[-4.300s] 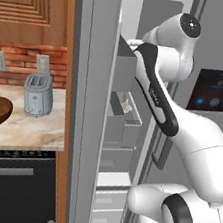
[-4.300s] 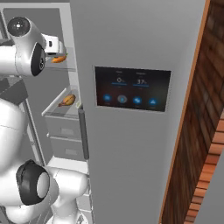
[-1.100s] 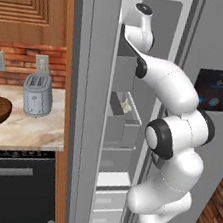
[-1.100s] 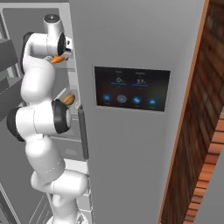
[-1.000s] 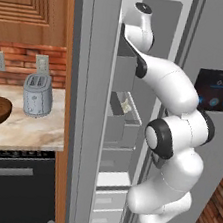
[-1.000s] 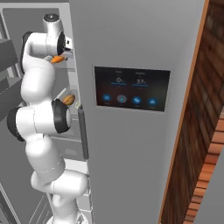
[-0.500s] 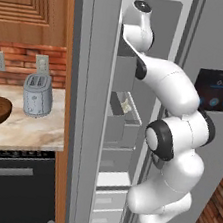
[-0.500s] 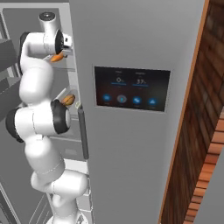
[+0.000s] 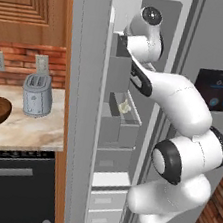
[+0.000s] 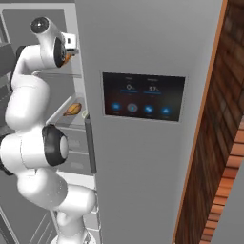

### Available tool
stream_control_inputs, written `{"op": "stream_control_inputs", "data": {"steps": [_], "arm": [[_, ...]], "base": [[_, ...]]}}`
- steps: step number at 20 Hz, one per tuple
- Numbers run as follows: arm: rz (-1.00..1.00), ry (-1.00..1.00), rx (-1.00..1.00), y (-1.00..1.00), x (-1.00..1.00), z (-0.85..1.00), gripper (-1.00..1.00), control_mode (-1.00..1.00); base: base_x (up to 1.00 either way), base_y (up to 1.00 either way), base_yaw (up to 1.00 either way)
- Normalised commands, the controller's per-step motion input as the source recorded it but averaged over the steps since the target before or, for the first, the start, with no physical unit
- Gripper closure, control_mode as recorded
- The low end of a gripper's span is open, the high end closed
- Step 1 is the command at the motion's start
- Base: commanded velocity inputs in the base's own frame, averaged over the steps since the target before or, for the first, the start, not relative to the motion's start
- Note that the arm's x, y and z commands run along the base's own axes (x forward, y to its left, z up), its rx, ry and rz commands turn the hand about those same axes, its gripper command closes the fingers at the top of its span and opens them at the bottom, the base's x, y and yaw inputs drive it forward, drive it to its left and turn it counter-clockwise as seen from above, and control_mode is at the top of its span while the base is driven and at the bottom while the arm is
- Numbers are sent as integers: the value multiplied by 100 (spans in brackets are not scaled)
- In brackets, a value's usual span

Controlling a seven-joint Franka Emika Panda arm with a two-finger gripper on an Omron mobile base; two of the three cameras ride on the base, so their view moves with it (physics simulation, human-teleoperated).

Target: Take the carrot, chicken drumstick, and garlic from the freezer and place them in the bowl on the counter.

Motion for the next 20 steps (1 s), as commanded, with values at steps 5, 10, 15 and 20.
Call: {"op": "stream_control_inputs", "data": {"steps": [5,10,15,20], "arm": [[0,-20,16,-39,-100,88,100,-100],[0,0,26,-6,-100,39,100,-100],[0,1,6,0,-100,-22,100,-100],[0,0,0,0,-100,-61,100,-100]], "base": [[0,0,0],[0,0,0],[0,0,0],[0,0,0]]}}
